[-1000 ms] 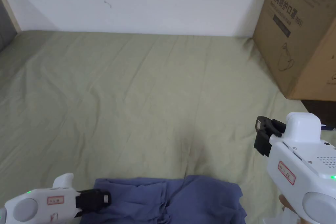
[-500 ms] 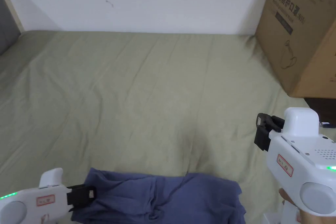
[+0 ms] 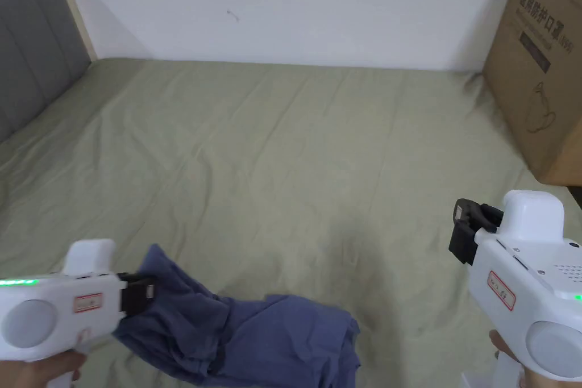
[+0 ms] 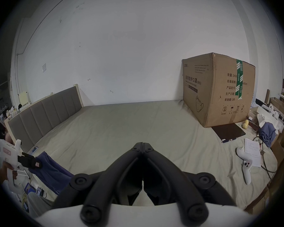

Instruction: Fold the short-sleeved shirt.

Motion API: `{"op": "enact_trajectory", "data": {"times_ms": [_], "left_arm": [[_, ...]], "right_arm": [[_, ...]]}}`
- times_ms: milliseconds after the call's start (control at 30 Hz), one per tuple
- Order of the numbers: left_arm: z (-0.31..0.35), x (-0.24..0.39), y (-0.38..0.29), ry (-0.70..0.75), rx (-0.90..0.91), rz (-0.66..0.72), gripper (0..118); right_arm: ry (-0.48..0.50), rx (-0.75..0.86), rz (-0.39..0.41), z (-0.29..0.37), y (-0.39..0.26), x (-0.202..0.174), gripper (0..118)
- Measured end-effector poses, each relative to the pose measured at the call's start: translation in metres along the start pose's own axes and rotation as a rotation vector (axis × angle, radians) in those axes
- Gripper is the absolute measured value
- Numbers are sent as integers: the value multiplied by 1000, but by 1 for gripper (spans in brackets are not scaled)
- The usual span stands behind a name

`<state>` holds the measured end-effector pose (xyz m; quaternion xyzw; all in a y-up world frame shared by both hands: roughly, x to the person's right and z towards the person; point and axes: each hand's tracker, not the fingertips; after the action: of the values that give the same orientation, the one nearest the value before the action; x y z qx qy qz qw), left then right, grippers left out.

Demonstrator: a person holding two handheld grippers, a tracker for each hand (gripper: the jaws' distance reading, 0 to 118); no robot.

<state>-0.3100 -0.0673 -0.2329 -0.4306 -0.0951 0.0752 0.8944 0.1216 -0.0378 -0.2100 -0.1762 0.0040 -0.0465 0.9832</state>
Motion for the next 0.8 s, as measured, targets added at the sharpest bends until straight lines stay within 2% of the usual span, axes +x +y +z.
{"op": "enact_trajectory", "data": {"times_ms": [200, 433, 500, 533, 567, 633, 700, 733, 800], "left_arm": [[-38, 90, 0, -92, -87, -174, 10], [-110, 170, -28, -132, -247, -257, 10], [-134, 178, -37, -135, -291, -238, 11], [-143, 180, -41, -127, -307, -228, 15], [-149, 184, -45, -125, -328, -224, 24], [-153, 182, -49, -175, -343, -192, 68], [-149, 180, -46, -304, -345, -89, 102], [-147, 179, -44, -331, -343, -51, 106], [-136, 177, -36, -338, -310, -8, 106]], "right_arm": [[-20, 23, -6, 11, 4, 8, 0], [-65, 22, -28, 21, -2, 29, 0], [-80, 19, -28, 24, -2, 33, 0], [-87, 17, -29, 24, -3, 36, 0], [-95, 13, -33, 24, -4, 39, 0], [-108, 12, -42, 25, -7, 45, 0], [-122, 13, -40, 27, -7, 48, 0], [-126, 14, -36, 27, -7, 49, 0], [-128, 11, -35, 28, -6, 50, 0]]}}
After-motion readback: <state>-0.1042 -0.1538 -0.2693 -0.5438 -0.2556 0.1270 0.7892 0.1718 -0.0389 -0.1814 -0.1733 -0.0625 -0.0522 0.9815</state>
